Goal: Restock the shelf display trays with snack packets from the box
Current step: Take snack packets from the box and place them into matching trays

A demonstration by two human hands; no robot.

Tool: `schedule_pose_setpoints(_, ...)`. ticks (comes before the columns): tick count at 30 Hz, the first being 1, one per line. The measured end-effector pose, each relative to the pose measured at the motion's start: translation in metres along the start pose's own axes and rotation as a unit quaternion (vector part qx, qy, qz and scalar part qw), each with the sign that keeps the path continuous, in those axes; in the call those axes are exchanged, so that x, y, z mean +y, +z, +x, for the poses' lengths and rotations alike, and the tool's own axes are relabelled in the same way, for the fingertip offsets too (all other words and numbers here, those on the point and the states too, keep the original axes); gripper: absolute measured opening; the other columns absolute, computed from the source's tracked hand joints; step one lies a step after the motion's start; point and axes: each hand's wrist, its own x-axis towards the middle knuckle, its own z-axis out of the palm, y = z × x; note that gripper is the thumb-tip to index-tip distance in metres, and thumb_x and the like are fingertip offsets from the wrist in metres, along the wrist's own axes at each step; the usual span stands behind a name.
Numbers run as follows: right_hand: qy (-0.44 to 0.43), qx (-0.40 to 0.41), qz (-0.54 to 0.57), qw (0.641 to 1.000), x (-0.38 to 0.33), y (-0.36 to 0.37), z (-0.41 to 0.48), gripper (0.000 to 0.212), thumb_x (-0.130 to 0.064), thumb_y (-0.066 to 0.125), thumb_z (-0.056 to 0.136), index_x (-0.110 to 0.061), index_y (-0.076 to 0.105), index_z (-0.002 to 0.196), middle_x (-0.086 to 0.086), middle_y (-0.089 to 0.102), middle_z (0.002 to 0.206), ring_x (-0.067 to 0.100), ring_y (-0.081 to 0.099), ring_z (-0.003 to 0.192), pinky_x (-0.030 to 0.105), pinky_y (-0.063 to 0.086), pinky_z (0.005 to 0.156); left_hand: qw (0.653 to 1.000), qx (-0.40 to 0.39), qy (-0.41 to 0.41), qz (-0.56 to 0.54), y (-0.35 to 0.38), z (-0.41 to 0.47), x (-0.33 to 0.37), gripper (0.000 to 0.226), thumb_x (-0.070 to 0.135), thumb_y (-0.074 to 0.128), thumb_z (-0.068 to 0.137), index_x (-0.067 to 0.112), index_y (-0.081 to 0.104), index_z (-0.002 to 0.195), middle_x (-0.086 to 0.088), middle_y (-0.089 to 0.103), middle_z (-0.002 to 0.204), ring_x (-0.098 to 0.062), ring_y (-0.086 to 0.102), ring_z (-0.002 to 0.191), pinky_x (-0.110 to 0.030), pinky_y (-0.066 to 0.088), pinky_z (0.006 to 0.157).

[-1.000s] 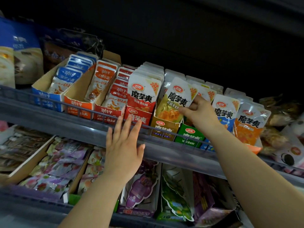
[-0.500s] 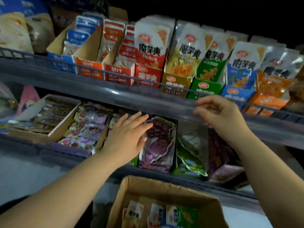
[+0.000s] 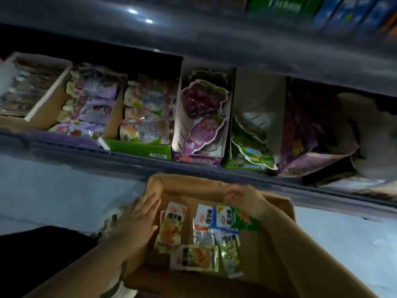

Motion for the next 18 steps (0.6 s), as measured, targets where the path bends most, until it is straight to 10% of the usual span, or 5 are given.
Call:
schedule_pose_setpoints(4,0.061,-0.048,-0.056,0.995,0.064,0.028,0.023,0.04,-0.004,0.058,0.087,-0.003,0.051,0.126,0.015,0.055,0.126,0.02,0.058,0.107,0.024,0.046,0.091,0.997,0.061,0.044,0.019,0.03,0.014,-0.008,0.052,0.036,0.063,0.07,0.003,0.065,0.109,-0.014,0.062,0.119,-0.025,0.036,0.124,-0.038,0.048,0.089)
schedule_pose_setpoints(8,0.064,-0.05,-0.104,0.991,0.104,0.04,0.038,0.054,-0.008,0.058,0.087,-0.013,0.039,0.137,0.005,0.032,0.146,0.022,0.038,0.131,0.018,0.033,0.102,0.993,0.104,0.05,0.011,0.044,0.023,-0.011,0.069,0.04,0.007,0.097,0.002,0.063,0.111,-0.017,0.062,0.117,-0.025,0.037,0.117,-0.038,0.027,0.092)
schedule_pose_setpoints(14,0.058,-0.022,-0.156,0.986,0.142,0.043,0.057,0.072,-0.007,0.053,0.088,-0.028,0.016,0.146,-0.004,0.006,0.155,0.021,0.018,0.14,0.029,0.027,0.112,0.99,0.128,0.052,-0.004,0.054,0.03,-0.011,0.053,0.04,0.009,0.098,0.007,0.044,0.121,-0.018,0.061,0.119,-0.026,0.039,0.119,-0.039,0.031,0.094)
schedule_pose_setpoints(18,0.056,-0.043,-0.187,0.98,0.151,0.048,0.074,0.059,-0.005,0.042,0.094,-0.017,0.017,0.146,0.002,0.017,0.153,0.021,0.021,0.139,0.005,0.028,0.096,0.99,0.135,0.044,-0.004,0.059,0.032,-0.012,0.052,0.04,0.007,0.097,0.01,0.041,0.123,-0.017,0.06,0.122,-0.026,0.037,0.121,-0.039,0.03,0.095)
